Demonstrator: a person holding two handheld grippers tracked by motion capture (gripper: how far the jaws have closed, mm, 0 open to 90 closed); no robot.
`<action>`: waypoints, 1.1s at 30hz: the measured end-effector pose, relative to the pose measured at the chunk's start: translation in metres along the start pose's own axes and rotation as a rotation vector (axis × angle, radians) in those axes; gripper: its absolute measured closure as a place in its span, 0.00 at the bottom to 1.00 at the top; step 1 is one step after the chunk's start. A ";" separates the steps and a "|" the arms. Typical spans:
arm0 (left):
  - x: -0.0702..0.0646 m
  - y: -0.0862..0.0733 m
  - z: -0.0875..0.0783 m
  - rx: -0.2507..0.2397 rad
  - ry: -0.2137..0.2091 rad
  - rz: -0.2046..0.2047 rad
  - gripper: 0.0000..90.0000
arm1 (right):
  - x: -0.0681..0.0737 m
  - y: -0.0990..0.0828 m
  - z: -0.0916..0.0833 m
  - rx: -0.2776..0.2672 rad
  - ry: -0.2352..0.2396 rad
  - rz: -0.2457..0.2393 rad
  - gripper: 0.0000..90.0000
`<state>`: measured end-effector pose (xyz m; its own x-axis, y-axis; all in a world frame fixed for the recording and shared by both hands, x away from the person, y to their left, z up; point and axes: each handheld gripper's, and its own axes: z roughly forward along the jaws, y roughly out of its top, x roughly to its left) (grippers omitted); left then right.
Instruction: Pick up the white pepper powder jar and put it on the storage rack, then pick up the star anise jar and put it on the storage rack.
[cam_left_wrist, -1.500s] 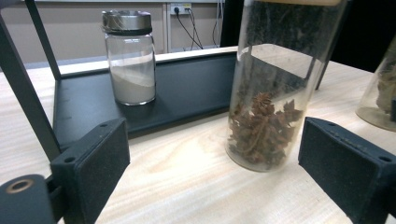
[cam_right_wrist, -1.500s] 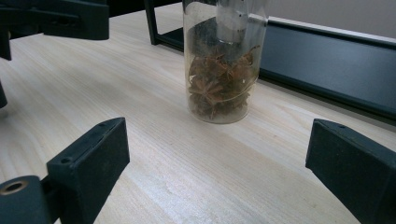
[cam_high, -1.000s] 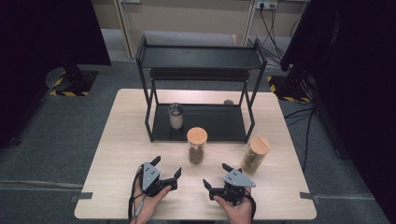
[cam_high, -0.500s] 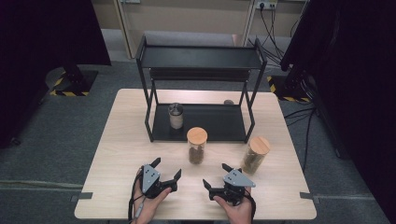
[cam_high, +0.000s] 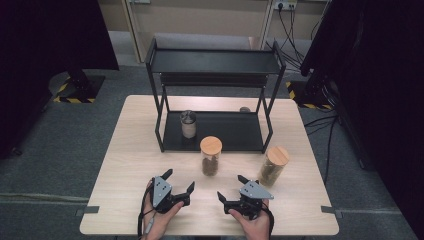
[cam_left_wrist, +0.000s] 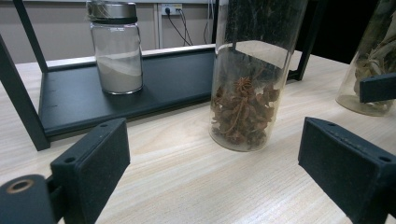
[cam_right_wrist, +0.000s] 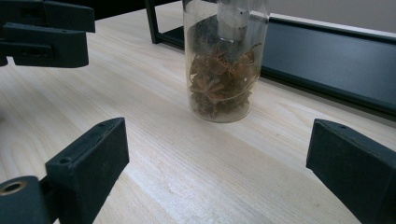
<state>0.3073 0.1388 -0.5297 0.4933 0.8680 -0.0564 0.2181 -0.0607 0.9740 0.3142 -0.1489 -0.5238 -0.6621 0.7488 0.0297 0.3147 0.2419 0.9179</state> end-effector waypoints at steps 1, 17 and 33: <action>0.000 0.000 0.000 -0.001 0.000 -0.003 0.09 | 0.000 0.000 0.000 -0.001 0.000 0.006 0.06; 0.000 0.000 0.000 0.001 -0.004 0.004 0.09 | -0.001 0.006 0.002 -0.036 -0.008 0.040 0.05; -0.001 0.000 0.000 0.005 -0.007 0.010 0.09 | 0.000 0.035 0.017 -0.098 -0.040 0.051 0.05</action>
<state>0.3074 0.1380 -0.5296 0.5012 0.8640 -0.0477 0.2175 -0.0724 0.9734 0.3369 -0.1300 -0.4990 -0.6189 0.7830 0.0629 0.2778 0.1433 0.9499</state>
